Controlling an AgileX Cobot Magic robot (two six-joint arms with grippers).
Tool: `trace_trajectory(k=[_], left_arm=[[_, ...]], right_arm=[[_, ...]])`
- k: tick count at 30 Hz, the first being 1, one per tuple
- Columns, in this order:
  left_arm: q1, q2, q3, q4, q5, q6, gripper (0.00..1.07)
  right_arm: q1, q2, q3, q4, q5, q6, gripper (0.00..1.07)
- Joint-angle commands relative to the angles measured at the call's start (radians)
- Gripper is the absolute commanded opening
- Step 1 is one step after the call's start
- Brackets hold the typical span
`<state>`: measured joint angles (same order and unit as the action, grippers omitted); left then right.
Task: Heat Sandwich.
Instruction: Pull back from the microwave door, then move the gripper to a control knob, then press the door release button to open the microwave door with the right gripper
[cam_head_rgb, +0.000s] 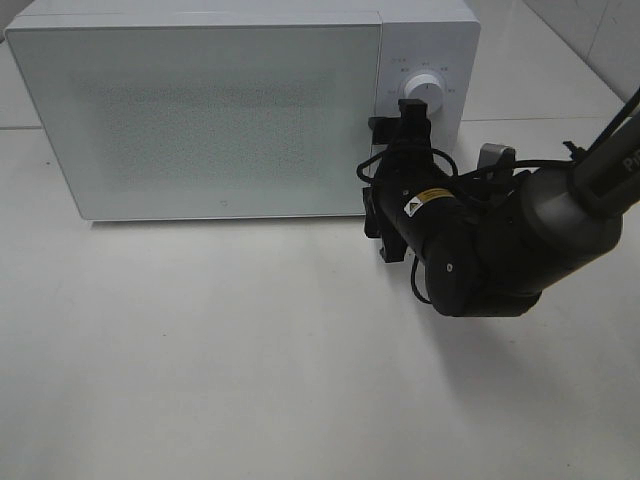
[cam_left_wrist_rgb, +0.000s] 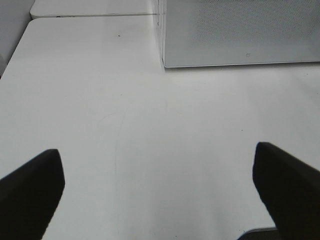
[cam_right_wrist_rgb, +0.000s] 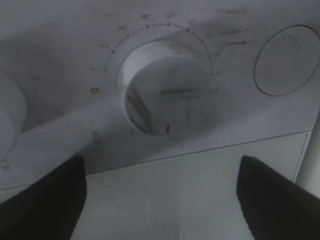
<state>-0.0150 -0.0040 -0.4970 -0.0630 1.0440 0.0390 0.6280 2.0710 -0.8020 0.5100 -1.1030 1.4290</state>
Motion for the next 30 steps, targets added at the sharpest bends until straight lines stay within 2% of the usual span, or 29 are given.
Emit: trace_trajectory(k=[1,9,15,24,30], left_arm=[[0.003,-0.026,0.002,0.003,-0.008,-0.003,0.97],[0.003,-0.026,0.002,0.003,-0.008,-0.003,0.97],[0.003,-0.026,0.002,0.003,-0.008,-0.003,0.97],[0.003,-0.026,0.002,0.003,-0.008,-0.003,0.97],[0.003,-0.026,0.002,0.003,-0.008,-0.003,0.97]], right_arm=[[-0.011,-0.010,-0.024,-0.006,-0.037,-0.028,0.80],[-0.011,-0.047,0.035,-0.011,-0.029,-0.084,0.76],[-0.011,-0.098,0.081,-0.076,0.072,-0.154,0.76],[-0.013,-0.224,0.110,-0.167,0.365,-0.515,0.76],[-0.013,-0.320,0.110,-0.194,0.620,-0.878,0.76]])
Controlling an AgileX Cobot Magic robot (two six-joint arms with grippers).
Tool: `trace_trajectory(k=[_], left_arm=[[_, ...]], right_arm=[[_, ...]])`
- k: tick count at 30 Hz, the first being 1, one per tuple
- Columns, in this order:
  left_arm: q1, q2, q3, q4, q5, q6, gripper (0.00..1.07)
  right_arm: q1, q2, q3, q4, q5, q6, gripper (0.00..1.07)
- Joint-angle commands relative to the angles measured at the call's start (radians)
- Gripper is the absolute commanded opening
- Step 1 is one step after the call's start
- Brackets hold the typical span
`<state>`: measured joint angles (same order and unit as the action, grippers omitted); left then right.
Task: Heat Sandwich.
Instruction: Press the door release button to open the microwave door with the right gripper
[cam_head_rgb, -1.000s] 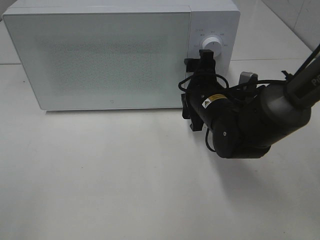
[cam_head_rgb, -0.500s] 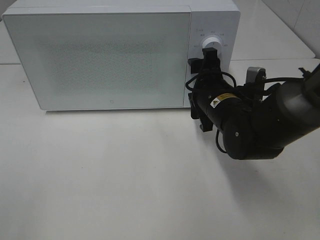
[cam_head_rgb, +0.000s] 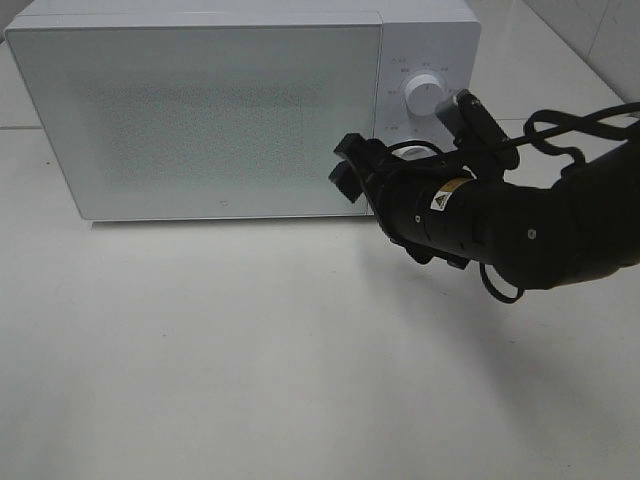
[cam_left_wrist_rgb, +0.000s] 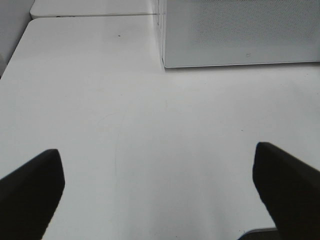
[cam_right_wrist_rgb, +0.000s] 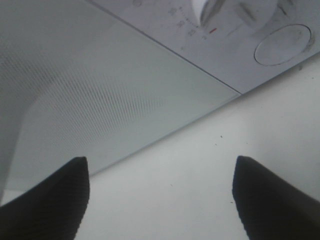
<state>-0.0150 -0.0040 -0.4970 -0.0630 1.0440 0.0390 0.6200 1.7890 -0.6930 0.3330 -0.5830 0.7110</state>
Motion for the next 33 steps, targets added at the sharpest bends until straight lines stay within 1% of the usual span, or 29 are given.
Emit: trace_trajectory(k=[1,2,3,4,6,7,9,12,14,17,18,22,23,27,29,32,33], left_arm=[[0.003,-0.026,0.002,0.003,-0.008,-0.003,0.97],[0.003,-0.026,0.002,0.003,-0.008,-0.003,0.97],[0.003,-0.026,0.002,0.003,-0.008,-0.003,0.97],[0.003,-0.026,0.002,0.003,-0.008,-0.003,0.97],[0.003,-0.026,0.002,0.003,-0.008,-0.003,0.97],[0.003,-0.026,0.002,0.003,-0.008,-0.003,0.97],[0.003,-0.026,0.002,0.003,-0.008,-0.003,0.97],[0.003,-0.026,0.002,0.003,-0.008,-0.003,0.97],[0.003,-0.026,0.002,0.003,-0.008,-0.003,0.97],[0.003,-0.026,0.002,0.003,-0.008,-0.003,0.97],[0.003,-0.026,0.002,0.003,-0.008,-0.003,0.97],[0.003,-0.026,0.002,0.003,-0.008,-0.003,0.97],[0.003,-0.026,0.002,0.003,-0.008,-0.003,0.97],[0.003,-0.026,0.002,0.003,-0.008,-0.003,0.97],[0.003,-0.026,0.002,0.003,-0.008,-0.003,0.97],[0.003,-0.026,0.002,0.003,-0.008,-0.003,0.97],[0.003,-0.026,0.002,0.003,-0.008,-0.003,0.97]], right_arm=[[-0.005,-0.049,0.001,-0.017,0.134,-0.200,0.76],[-0.005,-0.060,0.001,-0.017,0.166,-0.246,0.76],[-0.005,-0.080,0.001,-0.015,0.222,-0.339,0.76],[-0.005,-0.080,0.001,-0.015,0.222,-0.339,0.76],[-0.005,-0.098,0.001,-0.013,0.274,-0.421,0.76],[-0.005,-0.117,0.001,-0.013,0.325,-0.505,0.76],[-0.005,-0.125,0.001,-0.013,0.352,-0.537,0.76],[-0.005,-0.168,0.001,-0.013,0.450,-0.678,0.76],[-0.005,-0.177,0.001,-0.013,0.470,-0.704,0.76],[-0.005,-0.225,0.001,-0.013,0.573,-0.808,0.76],[-0.005,-0.225,0.001,-0.013,0.573,-0.808,0.76],[-0.005,-0.288,0.001,-0.017,0.699,-0.905,0.76],[-0.005,-0.288,0.001,-0.017,0.699,-0.905,0.76],[-0.005,-0.359,0.001,-0.069,0.813,-0.912,0.76],[-0.005,-0.371,0.001,-0.077,0.831,-0.912,0.76],[-0.005,-0.437,0.001,-0.139,0.924,-0.894,0.76],[-0.005,-0.437,0.001,-0.139,0.924,-0.894,0.76]])
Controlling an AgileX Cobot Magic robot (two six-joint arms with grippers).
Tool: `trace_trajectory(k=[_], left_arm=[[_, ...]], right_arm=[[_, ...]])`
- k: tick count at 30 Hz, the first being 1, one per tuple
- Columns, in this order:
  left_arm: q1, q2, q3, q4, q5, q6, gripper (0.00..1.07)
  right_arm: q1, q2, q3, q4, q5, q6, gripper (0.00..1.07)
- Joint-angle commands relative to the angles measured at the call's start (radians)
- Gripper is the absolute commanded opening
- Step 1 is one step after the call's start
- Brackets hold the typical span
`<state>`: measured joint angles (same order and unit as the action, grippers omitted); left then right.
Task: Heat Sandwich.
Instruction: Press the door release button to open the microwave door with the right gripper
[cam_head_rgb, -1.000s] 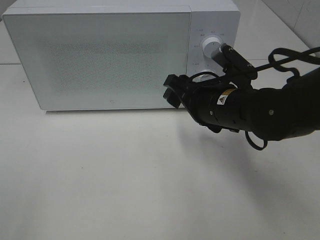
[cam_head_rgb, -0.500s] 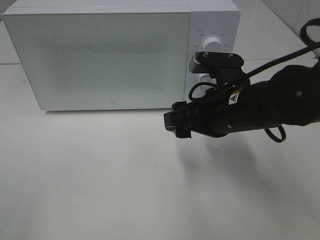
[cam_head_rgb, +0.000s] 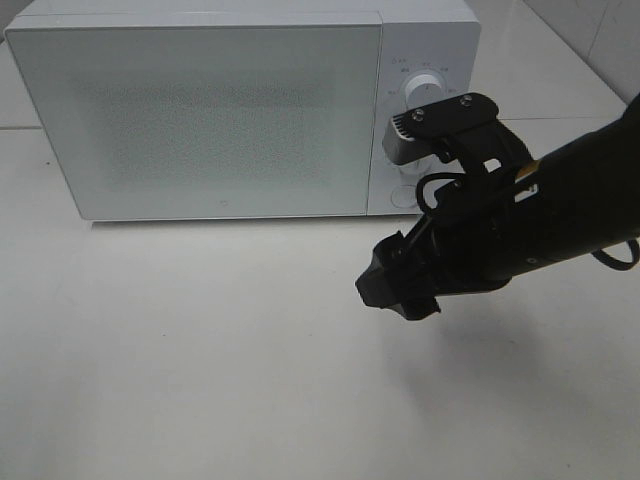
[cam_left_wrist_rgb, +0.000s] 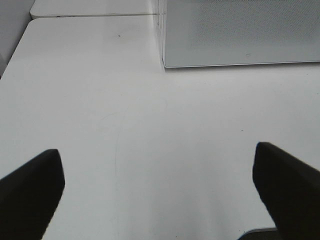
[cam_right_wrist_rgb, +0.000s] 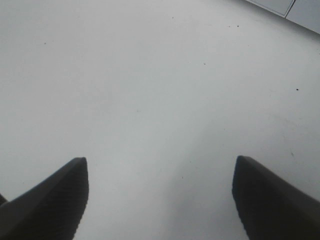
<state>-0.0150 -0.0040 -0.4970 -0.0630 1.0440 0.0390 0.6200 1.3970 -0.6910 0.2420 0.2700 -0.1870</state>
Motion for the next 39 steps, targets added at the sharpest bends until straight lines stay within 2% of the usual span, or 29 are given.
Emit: trace_trajectory(k=[1,8,16,17,20,29,35,39], left_arm=[[0.003,-0.026,0.002,0.003,-0.008,-0.003,0.97],[0.003,-0.026,0.002,0.003,-0.008,-0.003,0.97],[0.003,-0.026,0.002,0.003,-0.008,-0.003,0.97],[0.003,-0.026,0.002,0.003,-0.008,-0.003,0.97],[0.003,-0.026,0.002,0.003,-0.008,-0.003,0.97],[0.003,-0.026,0.002,0.003,-0.008,-0.003,0.97],[0.003,-0.026,0.002,0.003,-0.008,-0.003,0.97],[0.003,-0.026,0.002,0.003,-0.008,-0.003,0.97]], right_arm=[[-0.005,-0.060,-0.001,-0.060,0.100,0.006,0.76],[-0.005,-0.237,-0.001,-0.160,0.329,0.074,0.76],[-0.005,-0.450,-0.001,-0.220,0.497,0.136,0.76],[-0.005,-0.527,-0.001,-0.235,0.544,0.141,0.76],[-0.005,-0.598,-0.001,-0.242,0.585,0.145,0.76],[-0.005,-0.959,0.005,-0.326,0.775,0.204,0.76],[-0.005,-1.070,0.020,-0.340,0.847,0.248,0.76],[-0.020,-1.140,0.081,-0.336,0.876,0.288,0.76]])
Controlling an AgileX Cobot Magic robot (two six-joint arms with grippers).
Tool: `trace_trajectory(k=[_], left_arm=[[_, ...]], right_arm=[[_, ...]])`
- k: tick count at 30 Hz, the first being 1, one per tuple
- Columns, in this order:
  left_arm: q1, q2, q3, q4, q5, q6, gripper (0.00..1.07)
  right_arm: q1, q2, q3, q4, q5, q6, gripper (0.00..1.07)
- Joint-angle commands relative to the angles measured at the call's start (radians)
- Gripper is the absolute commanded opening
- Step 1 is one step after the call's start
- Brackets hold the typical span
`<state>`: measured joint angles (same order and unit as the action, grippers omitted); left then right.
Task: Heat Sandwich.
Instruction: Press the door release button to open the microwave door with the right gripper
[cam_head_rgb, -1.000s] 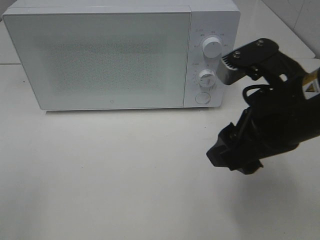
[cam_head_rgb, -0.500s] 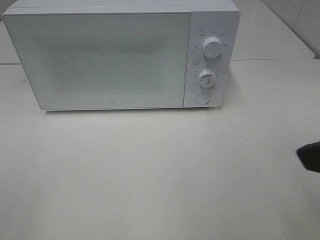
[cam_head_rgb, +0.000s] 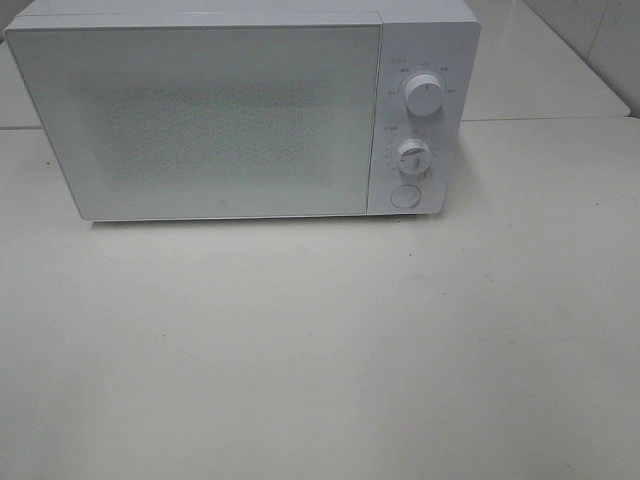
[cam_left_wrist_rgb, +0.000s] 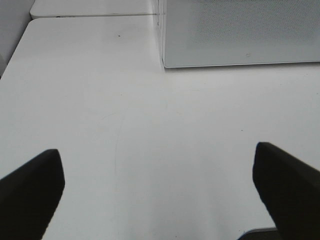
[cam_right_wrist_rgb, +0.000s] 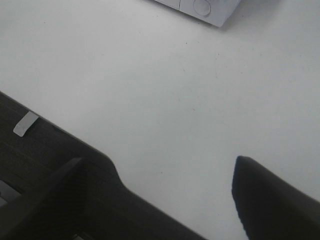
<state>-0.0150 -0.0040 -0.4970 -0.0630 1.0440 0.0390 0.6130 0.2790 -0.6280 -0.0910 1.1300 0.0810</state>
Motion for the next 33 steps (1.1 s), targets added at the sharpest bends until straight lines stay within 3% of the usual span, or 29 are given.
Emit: trace_trajectory(k=[1,7,16,25,33], left_arm=[[0.003,-0.026,0.002,0.003,-0.008,-0.003,0.97],[0.003,-0.026,0.002,0.003,-0.008,-0.003,0.97],[0.003,-0.026,0.002,0.003,-0.008,-0.003,0.97],[0.003,-0.026,0.002,0.003,-0.008,-0.003,0.97],[0.003,-0.021,0.002,0.004,-0.008,-0.003,0.97]], right_arm=[[-0.013,-0.022,0.018,-0.003,0.016,0.020,0.76],[-0.164,-0.093,0.081,-0.009,0.025,0.017,0.76],[-0.414,-0.215,0.087,-0.036,-0.073,0.009,0.76],[-0.528,-0.311,0.122,-0.037,-0.094,0.001,0.76],[-0.533,-0.311,0.122,-0.036,-0.094,-0.002,0.76]])
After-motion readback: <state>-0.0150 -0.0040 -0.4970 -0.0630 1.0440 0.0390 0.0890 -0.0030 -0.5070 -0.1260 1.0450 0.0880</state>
